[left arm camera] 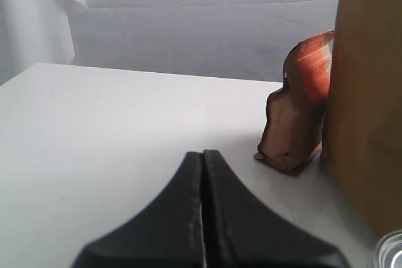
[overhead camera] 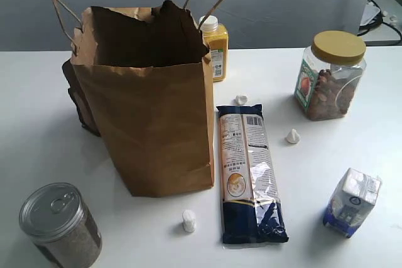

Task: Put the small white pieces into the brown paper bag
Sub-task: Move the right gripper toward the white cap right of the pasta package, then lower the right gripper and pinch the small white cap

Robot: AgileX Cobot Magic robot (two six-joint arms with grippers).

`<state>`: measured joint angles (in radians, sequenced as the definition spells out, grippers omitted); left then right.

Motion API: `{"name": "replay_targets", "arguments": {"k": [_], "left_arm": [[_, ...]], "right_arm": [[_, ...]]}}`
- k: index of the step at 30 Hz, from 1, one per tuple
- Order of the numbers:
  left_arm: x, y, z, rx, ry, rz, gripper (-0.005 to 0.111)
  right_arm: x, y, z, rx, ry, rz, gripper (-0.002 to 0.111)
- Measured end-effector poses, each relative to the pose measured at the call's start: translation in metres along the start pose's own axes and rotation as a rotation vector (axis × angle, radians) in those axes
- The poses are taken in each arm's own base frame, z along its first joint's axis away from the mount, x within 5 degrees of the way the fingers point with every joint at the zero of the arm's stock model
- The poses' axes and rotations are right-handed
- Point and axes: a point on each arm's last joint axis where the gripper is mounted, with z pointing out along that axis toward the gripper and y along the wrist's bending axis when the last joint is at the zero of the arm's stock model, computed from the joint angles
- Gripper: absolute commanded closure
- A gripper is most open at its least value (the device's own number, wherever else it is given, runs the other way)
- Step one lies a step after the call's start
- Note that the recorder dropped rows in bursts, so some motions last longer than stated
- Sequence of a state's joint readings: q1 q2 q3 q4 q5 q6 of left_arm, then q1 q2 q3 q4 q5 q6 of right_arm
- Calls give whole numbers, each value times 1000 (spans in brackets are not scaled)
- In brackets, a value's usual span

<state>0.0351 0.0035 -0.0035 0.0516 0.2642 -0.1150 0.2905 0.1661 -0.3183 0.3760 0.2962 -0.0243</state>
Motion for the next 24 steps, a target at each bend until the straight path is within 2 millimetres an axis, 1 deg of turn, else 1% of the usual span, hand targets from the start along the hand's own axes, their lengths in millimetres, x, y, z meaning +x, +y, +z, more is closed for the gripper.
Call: {"name": "replay_targets", "arguments": {"k": [2,3,4,5,6,7,8,9,10,11,12,15,18,21,24], "left_arm": [[0,0,0,0,0,0,107],[0,0,0,0,0,0,107],[0,0,0,0,0,0,107],[0,0,0,0,0,0,107],[0,0,0,0,0,0,107],[0,0,0,0,0,0,107],[0,0,0,0,0,0,107],[0,0,0,0,0,0,107],[0,0,0,0,0,0,107],[0,0,0,0,0,0,107],[0,0,0,0,0,0,107],[0,0,0,0,0,0,107],[0,0,0,0,0,0,107],[0,0,0,0,0,0,107],[0,0,0,0,0,0,107]], "right_arm": [[-9,5,12,0,102,0,108],[-15,10,26,-15,228,-27,108],[-19,14,35,-29,299,-36,108],[-27,20,54,-60,425,-52,108],[-30,22,65,-72,498,-58,108],[-33,25,86,-93,625,-56,108],[-34,25,99,-100,692,-56,108],[-34,25,124,-116,813,-57,108],[-31,23,137,-118,869,-51,108],[-27,21,162,-129,966,-46,108],[-23,18,181,-135,1029,-39,108],[-10,10,224,-147,1152,-18,108],[13,4,265,-148,1271,-28,106],[30,9,283,-145,1338,-83,96],[43,16,298,-127,1379,-149,83]]}}
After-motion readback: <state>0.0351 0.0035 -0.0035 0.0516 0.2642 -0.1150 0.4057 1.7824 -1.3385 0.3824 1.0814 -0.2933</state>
